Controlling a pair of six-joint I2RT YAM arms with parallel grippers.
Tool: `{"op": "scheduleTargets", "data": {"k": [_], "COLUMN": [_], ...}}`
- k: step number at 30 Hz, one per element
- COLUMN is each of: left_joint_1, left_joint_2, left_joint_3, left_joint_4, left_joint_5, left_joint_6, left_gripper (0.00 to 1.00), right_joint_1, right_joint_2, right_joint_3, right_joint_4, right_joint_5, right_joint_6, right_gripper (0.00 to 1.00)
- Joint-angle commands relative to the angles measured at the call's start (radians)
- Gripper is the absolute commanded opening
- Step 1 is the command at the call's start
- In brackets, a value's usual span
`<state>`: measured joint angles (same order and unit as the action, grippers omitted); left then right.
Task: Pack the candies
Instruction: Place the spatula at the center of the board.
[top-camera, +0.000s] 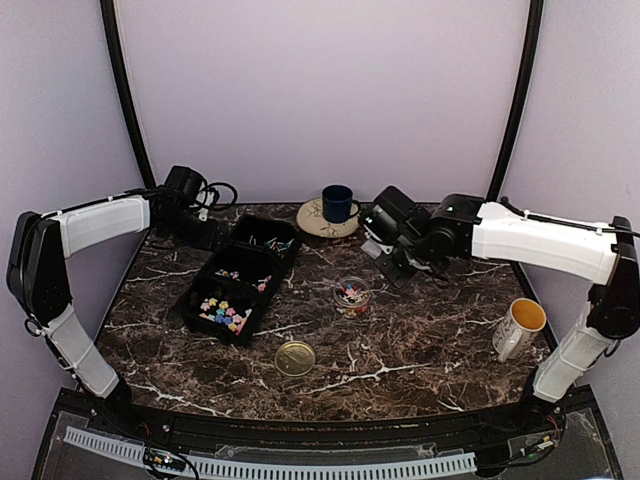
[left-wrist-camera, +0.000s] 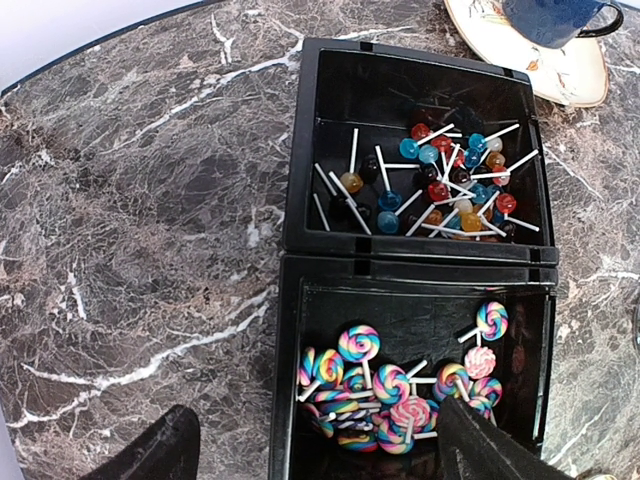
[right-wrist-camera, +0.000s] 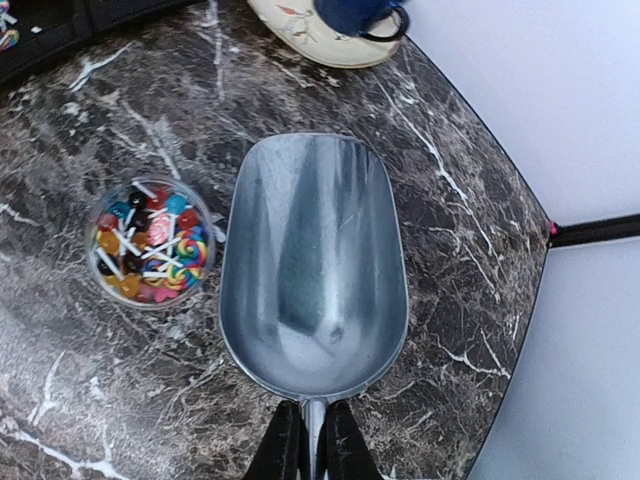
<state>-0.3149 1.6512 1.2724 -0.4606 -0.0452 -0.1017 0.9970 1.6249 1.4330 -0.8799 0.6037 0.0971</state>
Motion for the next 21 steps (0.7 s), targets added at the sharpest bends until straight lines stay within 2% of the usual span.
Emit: {"op": "scheduleTargets", "data": {"k": [1,3,4,6,13,21], "left_joint_1": [-0.019,-0.034,-0.042,-0.065,-0.109,-0.129], "left_joint_2": [-0.051,-0.051,-0.05,-0.055,-0.137,-0.196], "left_joint_3": [-0.008,0.006,0.016,0.037,0.067,-0.02], "left_joint_4": [0.003,-0.017,-0.03,-0.061,-0.105,-0.107], "left_joint_5": [0.015,0.018,0.017,0.013,0.042,0.071], "left_joint_6": [-0.003,0.003,0.005,0.011,0.0,0.009], "left_gripper": [0.85,0.87,0.95,0.99,0.99,0.99], "right_joint_1": [-0.081,-0.117,-0.131,-0.162,-0.287,-0.387], "right_joint_2": [-0.076,-0.087,-0.088,-0.087,-0.046,0.072], "right_joint_3": [-0.116,-0.16,-0.178,-0.215,-0.345,-0.408], "right_joint_4": [0.206,0.292,0.326,0.393,0.592,0.776], "right_joint_5": [0.022,0.018,0.014,0.012,-0.037,-0.111], "right_joint_6": [0.048,0.059,0.064,0.076,0.116,0.142], "right_gripper": [0.0,0.0,0.0,0.0,0.01,0.01]}}
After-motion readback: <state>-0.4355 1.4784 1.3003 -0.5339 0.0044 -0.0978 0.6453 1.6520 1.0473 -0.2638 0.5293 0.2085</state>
